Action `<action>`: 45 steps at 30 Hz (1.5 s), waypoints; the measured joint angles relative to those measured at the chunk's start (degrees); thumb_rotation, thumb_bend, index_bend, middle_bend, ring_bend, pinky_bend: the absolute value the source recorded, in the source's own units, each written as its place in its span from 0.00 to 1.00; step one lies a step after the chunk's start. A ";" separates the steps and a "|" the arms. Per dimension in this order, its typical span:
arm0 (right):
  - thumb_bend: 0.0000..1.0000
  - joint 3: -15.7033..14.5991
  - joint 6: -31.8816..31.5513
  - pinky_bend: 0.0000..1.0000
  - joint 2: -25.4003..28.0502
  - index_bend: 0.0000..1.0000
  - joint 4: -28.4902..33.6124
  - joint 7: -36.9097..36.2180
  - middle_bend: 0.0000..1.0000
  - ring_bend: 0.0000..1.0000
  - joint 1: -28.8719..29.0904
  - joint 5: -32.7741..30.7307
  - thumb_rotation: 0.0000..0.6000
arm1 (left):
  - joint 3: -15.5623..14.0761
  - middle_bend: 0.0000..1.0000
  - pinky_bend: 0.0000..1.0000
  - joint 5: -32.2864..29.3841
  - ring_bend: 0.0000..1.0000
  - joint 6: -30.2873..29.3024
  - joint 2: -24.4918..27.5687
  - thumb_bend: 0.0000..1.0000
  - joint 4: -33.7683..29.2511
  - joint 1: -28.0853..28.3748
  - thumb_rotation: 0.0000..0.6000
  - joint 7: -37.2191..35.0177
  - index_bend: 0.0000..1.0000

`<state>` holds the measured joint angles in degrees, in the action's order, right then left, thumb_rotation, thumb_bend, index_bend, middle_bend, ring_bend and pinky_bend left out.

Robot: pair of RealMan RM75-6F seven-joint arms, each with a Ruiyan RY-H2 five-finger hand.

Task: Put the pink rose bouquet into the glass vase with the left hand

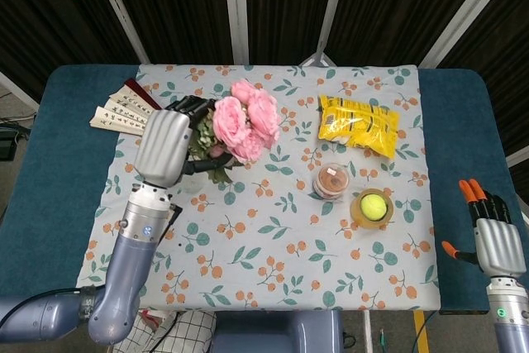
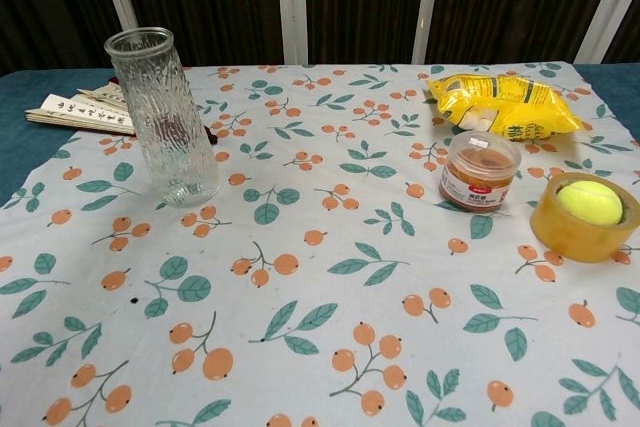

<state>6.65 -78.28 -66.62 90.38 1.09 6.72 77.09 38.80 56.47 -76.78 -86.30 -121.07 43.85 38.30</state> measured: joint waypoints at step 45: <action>0.15 0.24 0.56 0.03 0.41 0.06 -0.81 -2.58 0.00 0.00 0.12 -0.58 1.00 | -3.91 0.48 0.47 8.37 0.38 2.14 -3.16 0.31 27.56 0.03 1.00 -43.59 0.45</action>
<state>6.89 -77.73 -66.21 89.57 -1.49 6.84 76.50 34.89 64.85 -74.65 -89.46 -93.51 43.88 -5.29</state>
